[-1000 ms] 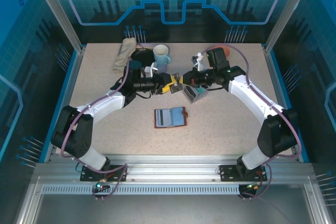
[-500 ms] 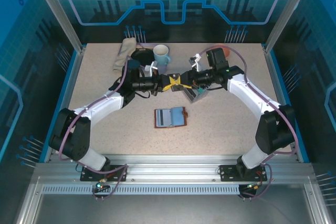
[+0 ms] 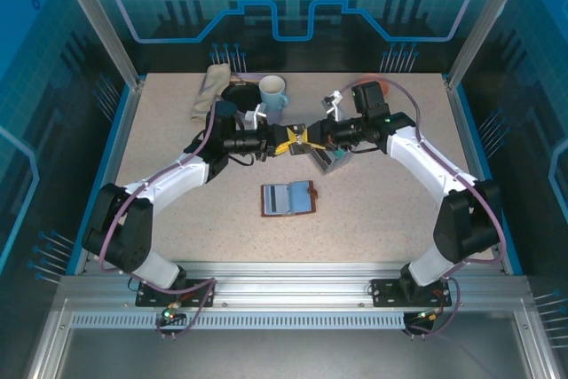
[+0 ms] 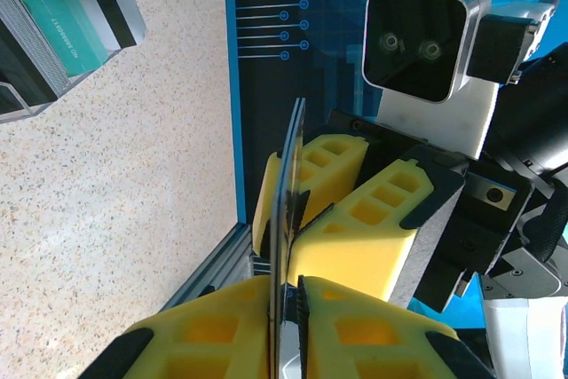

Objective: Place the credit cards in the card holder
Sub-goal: Place the credit card in the storage box.

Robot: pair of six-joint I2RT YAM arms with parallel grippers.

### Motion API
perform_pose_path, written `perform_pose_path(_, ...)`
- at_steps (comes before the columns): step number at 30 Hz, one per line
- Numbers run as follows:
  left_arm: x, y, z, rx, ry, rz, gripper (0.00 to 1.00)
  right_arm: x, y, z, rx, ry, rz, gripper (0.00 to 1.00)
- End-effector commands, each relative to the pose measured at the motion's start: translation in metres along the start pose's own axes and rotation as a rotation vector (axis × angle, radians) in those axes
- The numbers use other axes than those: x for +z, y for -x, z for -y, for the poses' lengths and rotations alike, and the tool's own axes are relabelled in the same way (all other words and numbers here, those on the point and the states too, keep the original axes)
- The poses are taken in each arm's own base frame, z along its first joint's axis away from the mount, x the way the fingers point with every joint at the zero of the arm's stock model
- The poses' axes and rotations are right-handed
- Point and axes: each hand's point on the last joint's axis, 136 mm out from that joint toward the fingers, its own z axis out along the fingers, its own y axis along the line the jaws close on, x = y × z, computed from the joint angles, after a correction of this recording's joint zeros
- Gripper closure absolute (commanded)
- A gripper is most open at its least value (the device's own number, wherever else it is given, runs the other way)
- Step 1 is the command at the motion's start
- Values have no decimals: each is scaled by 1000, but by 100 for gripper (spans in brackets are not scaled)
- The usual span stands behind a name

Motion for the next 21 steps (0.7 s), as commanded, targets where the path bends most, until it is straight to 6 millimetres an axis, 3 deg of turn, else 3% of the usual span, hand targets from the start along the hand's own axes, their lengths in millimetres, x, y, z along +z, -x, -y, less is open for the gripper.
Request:
perform_pose_path(1, -13, -8, 48, 113, -114, -23, 83, -8, 0, 29, 57, -90, 30, 81)
perform_pose_path(12, -15, -7, 42, 105, -94, -14, 86, -12, 4, 32, 63, -96, 48, 82)
perform_pose_path(21, -33, -1, -12, 27, 78, 68, 95, -42, 24, 53, 14, -234, 131, 91)
